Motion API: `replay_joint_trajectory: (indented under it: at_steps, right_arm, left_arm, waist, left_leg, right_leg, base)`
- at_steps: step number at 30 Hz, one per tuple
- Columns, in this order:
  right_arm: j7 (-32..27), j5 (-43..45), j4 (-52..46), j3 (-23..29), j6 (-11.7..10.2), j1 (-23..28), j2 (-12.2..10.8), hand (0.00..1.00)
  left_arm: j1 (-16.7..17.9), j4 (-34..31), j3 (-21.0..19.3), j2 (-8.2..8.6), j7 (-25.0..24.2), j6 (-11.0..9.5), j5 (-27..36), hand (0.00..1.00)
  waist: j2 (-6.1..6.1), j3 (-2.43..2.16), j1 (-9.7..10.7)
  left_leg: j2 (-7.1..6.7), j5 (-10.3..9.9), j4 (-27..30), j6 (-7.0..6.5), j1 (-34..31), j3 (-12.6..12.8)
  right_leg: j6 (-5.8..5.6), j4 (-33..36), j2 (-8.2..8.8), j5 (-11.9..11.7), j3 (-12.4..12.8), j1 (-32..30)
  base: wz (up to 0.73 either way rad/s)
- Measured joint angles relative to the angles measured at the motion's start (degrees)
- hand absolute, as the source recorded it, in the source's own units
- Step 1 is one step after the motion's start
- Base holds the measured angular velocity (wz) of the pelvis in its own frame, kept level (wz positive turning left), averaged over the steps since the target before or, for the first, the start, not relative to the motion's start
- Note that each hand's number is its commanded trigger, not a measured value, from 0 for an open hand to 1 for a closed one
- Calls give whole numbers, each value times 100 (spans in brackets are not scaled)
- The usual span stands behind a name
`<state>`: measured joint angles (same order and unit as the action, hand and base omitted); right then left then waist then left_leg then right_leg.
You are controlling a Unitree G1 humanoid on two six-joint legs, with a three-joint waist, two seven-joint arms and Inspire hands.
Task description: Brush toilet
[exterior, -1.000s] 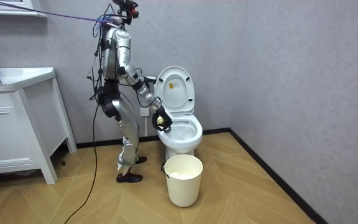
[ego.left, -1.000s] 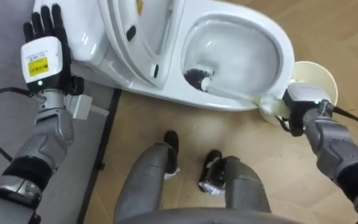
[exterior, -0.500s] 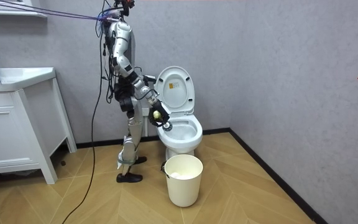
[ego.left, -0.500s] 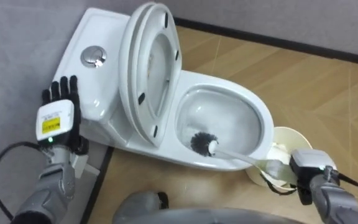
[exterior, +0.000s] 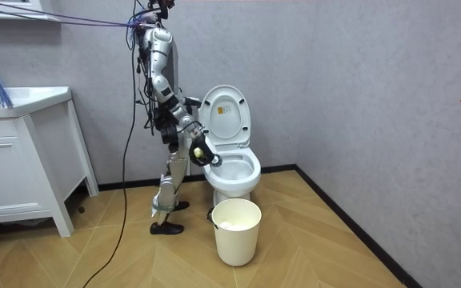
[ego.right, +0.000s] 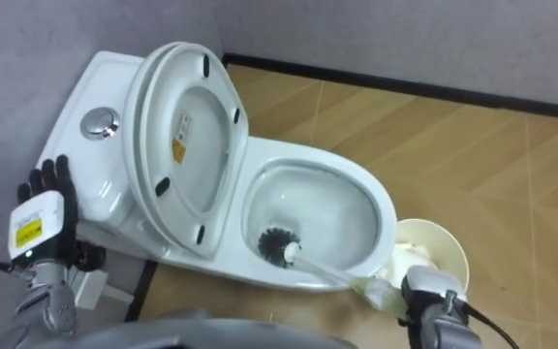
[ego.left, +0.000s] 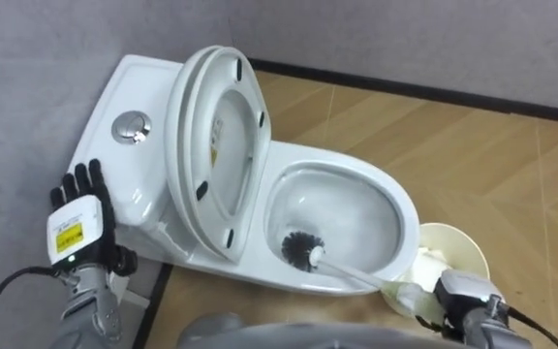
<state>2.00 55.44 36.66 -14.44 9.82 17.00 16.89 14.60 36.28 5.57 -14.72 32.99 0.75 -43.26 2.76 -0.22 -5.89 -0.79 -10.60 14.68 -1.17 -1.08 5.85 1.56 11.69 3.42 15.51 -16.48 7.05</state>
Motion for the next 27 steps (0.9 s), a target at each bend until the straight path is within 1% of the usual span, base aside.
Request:
replay_joint_trajectory:
  at_steps: [1,2,4,5,6,7,8,10,11,12,13,14,16,17,19,21,24,27]
  right_arm:
    - [-9,-145,89,17,-57,-32,-13,100]
    - [-12,-182,93,37,-71,-30,-34,100]
    - [-86,-372,270,197,-141,-45,-198,100]
    - [-122,-444,369,233,-175,-64,-248,100]
    - [-175,-648,503,241,-201,-89,-301,100]
    - [-202,-797,546,267,-262,-60,-314,100]
    - [-213,-832,550,281,-287,-43,-318,100]
    - [-270,-999,611,295,-300,-28,-338,100]
    - [-276,-1027,652,332,-311,-27,-358,100]
    - [-319,-1043,783,445,-369,-26,-420,100]
    - [-374,-1046,877,480,-371,-11,-468,100]
    - [-395,-1046,922,484,-377,-9,-484,100]
    - [-403,-1038,1055,487,-414,-1,-499,100]
    - [-404,-1036,1087,493,-419,-1,-507,100]
    - [-399,-1010,1245,585,-458,-19,-582,100]
    - [-387,-1013,1292,702,-500,-12,-600,100]
    - [-380,-1056,1293,853,-492,-7,-594,100]
    - [-386,-1252,1336,916,-476,-21,-582,100]
  left_arm:
    - [73,-89,-38,86,40,-19,38,0]
    - [103,-148,-80,130,52,-50,84,0]
    - [147,-252,-247,305,122,-168,287,0]
    - [170,-298,-288,343,124,-205,382,0]
    - [231,-356,-378,442,128,-272,662,0]
    - [312,-357,-435,521,134,-333,1098,0]
    - [366,-357,-442,534,134,-350,1339,0]
    - [617,-360,-593,549,135,-450,2260,0]
    - [683,-359,-677,560,135,-468,2505,0]
    - [795,-361,-903,597,142,-519,2978,0]
    - [881,-377,-1057,611,155,-563,3420,0]
    - [924,-378,-1111,619,159,-593,3635,0]
    - [1091,-378,-1139,649,172,-691,4426,0]
    - [1120,-378,-1153,657,171,-718,4580,0]
    - [1136,-363,-1299,680,149,-771,5071,0]
    - [1119,-293,-1405,721,79,-803,5249,0]
    - [1069,3,-1510,720,-124,-820,5277,0]
    - [1026,292,-1529,722,-280,-816,5318,0]
  waist:
    - [-2,0,-8]
    - [-3,0,-15]
    - [-7,-2,-24]
    - [-21,-10,-39]
    - [-34,-11,-55]
    - [-36,0,-70]
    - [-59,-5,-77]
    - [-66,7,-87]
    - [-89,25,-95]
    - [-58,24,-132]
    - [-36,22,-165]
    - [-33,21,-191]
    - [-39,20,-228]
    - [-58,10,-231]
    - [-73,-2,-271]
    - [-69,12,-297]
    - [-125,26,-332]
    - [-144,17,-322]
  left_leg:
    - [0,-6,-2,9,6,-2]
    - [0,-8,-2,13,0,-6]
    - [-9,-16,-6,23,-8,-73]
    - [-9,-16,-6,23,5,-85]
    - [-10,-17,-6,23,23,-107]
    - [-17,-27,-4,26,32,-139]
    - [-18,-28,3,26,31,-142]
    - [-17,-29,17,23,47,-146]
    - [-17,-28,16,23,57,-150]
    - [-18,-28,14,23,70,-165]
    - [-18,-27,13,23,73,-178]
    - [-20,-27,15,23,73,-189]
    - [-61,-26,75,20,37,-293]
    - [-89,-25,74,18,32,-311]
    - [-88,-25,67,17,40,-348]
    - [-87,-29,70,13,53,-349]
    - [-91,-34,63,8,44,-348]
    - [-98,-35,17,8,61,-348]
  right_leg:
    - [0,-4,2,0,-23,12]
    - [0,-11,3,0,-46,15]
    - [-1,-19,-1,-1,-107,35]
    - [-2,-16,-3,-1,-111,45]
    - [-2,-6,-5,-1,-105,59]
    - [-4,1,-8,-1,-98,62]
    - [-6,-2,-7,1,-100,62]
    - [-15,-16,-2,17,-101,78]
    - [-15,-15,-2,17,-100,88]
    - [-15,-12,-5,17,-101,105]
    - [-15,-13,-10,16,-102,116]
    - [-16,-15,-12,14,-102,122]
    - [-24,-26,-4,7,-158,133]
    - [-25,-25,0,7,-171,133]
    - [-29,-36,1,11,-199,160]
    - [-34,-94,-1,10,-203,203]
    - [-39,-101,7,13,-215,193]
    - [-44,-109,14,17,-219,190]
  base:
    - [7]
    - [11]
    - [14]
    - [6]
    - [0]
    - [0]
    - [0]
    - [0]
    - [4]
    - [5]
    - [5]
    - [7]
    - [14]
    - [17]
    - [10]
    - [2]
    - [0]
    - [0]
